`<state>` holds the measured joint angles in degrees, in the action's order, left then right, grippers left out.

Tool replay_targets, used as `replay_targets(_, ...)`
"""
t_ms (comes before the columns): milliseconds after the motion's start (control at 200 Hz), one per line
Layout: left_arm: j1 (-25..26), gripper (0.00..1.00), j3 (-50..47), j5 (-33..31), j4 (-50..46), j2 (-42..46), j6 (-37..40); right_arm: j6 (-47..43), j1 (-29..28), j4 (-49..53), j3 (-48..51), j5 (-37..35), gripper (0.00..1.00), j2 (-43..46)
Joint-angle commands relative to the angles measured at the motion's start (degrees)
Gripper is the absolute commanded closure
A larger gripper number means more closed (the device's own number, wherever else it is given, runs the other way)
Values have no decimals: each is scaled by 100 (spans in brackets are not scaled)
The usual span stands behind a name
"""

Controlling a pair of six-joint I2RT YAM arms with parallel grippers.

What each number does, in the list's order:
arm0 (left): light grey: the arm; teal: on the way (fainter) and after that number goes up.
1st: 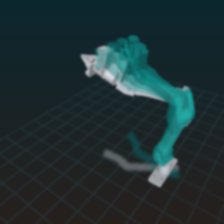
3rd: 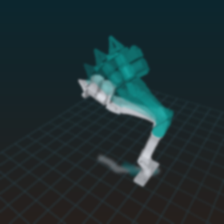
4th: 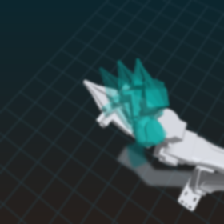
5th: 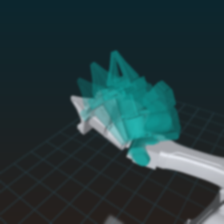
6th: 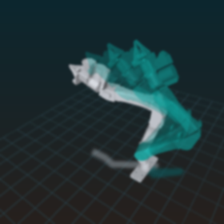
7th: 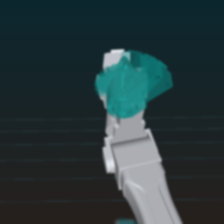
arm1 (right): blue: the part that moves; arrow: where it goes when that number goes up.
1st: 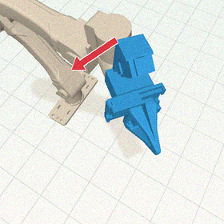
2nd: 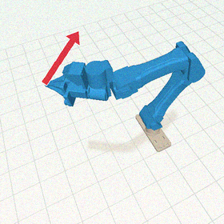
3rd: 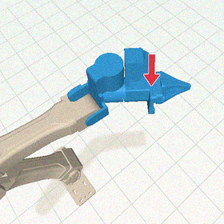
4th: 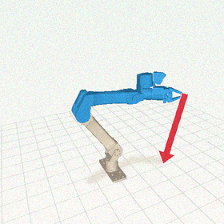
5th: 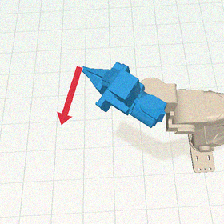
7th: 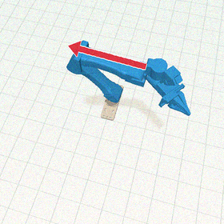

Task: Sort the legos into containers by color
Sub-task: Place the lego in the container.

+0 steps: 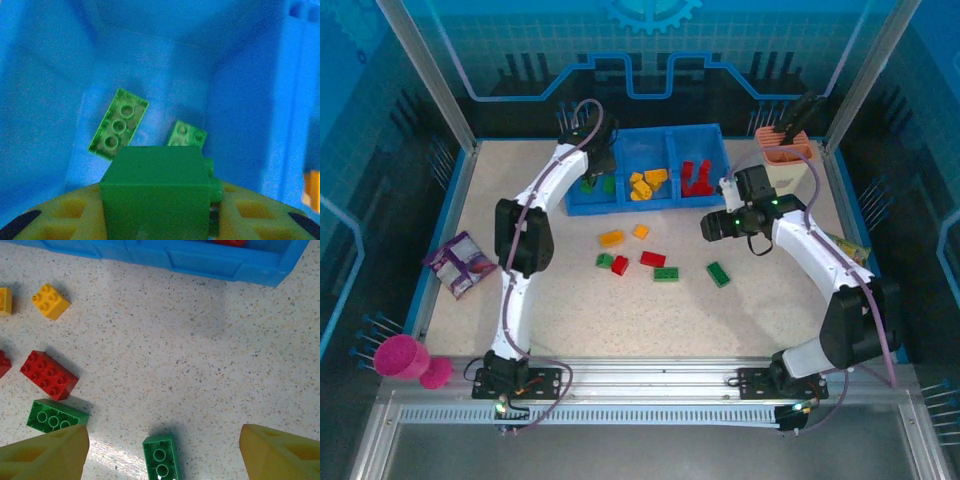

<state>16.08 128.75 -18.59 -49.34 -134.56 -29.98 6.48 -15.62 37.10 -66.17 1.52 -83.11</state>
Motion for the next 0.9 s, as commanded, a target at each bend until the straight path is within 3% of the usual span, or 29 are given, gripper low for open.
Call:
replay_targets(0, -97, 68, 698, -223, -166, -321, 108, 59, -109, 206, -71, -5, 20, 146)
replay_targets(295, -367, 65, 2149, 339, -313, -1581, -363, -1, -302, 265, -381, 65, 21, -236)
replay_targets(570, -412, 62, 2198, 426, -168, -1784, -487, -156, -555, 379, -905, 33, 22, -470)
replay_targets(751, -418, 48, 2185, 357, -265, -1575, -351, -162, -699, 451, -1184, -27, 22, -648)
replay_targets(816, -412, 38, 2151, 333, -378, -1388, -242, -160, -759, 440, -1213, -28, 22, -663)
replay_targets(896, -405, 35, 1980, 279, -478, -1020, -81, -164, -827, 415, -1214, -27, 21, -637)
